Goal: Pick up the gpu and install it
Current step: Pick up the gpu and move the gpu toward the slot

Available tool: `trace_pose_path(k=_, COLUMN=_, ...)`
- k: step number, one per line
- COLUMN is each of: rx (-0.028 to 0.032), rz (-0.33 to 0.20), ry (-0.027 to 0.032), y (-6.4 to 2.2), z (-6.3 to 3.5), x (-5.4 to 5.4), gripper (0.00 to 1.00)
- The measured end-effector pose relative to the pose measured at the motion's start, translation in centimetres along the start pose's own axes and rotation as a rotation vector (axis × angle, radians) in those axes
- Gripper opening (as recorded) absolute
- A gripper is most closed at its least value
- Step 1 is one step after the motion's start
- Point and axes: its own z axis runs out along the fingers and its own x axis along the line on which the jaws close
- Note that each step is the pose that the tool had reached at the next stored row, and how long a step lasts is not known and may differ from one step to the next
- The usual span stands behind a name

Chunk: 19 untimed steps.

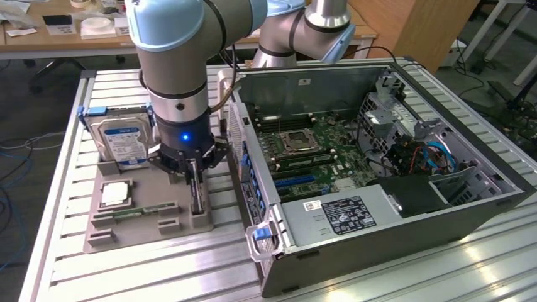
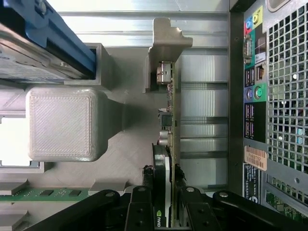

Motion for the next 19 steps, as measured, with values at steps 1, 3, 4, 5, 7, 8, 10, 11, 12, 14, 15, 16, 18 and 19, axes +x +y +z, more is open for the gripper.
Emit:
trace_pose_path(k=1, rx=0.0000, rz=0.000, ry=0.0000, y=0.00, z=0.00, x=0.0, gripper=0.27)
trace_pose_path(k=3, rx=0.0000, rz=0.000, ry=0.0000, y=0.00, z=0.00, x=0.0, gripper=0.27)
trace_pose_path(k=4, rx=-0.0001, rz=0.000, ry=-0.0001, y=0.00, z=-0.01, x=0.0, gripper=0.27)
trace_pose_path(k=5, rx=-0.0002, rz=0.000, ry=-0.0002, y=0.01, z=-0.08, x=0.0, gripper=0.27)
trace_pose_path(k=7, rx=0.0000, rz=0.000, ry=0.0000, y=0.02, z=-0.41, x=0.0, gripper=0.27)
trace_pose_path(k=8, rx=0.0000, rz=0.000, ry=0.0000, y=0.03, z=-0.60, x=0.0, gripper=0.27)
trace_pose_path(k=10, rx=0.0000, rz=0.000, ry=0.0000, y=0.05, z=-1.02, x=0.0, gripper=0.27)
trace_pose_path(k=11, rx=0.0000, rz=0.000, ry=0.0000, y=0.06, z=-1.25, x=0.0, gripper=0.27)
trace_pose_path(k=12, rx=0.0000, rz=0.000, ry=0.0000, y=0.07, z=-1.49, x=0.0, gripper=0.27)
trace_pose_path(k=14, rx=0.0000, rz=0.000, ry=0.0001, y=0.10, z=-2.01, x=0.0, gripper=0.27)
trace_pose_path(k=15, rx=0.0000, rz=0.000, ry=0.0000, y=0.11, z=-2.27, x=0.0, gripper=0.27)
trace_pose_path(k=16, rx=0.0000, rz=0.000, ry=0.0001, y=0.12, z=-2.54, x=0.0, gripper=0.27)
trace_pose_path(k=18, rx=0.0000, rz=0.000, ry=0.0000, y=0.15, z=-3.08, x=-0.1, gripper=0.27)
trace_pose_path(k=19, rx=-0.0001, rz=0.000, ry=-0.0001, y=0.16, z=-3.37, x=-0.1, gripper=0.27)
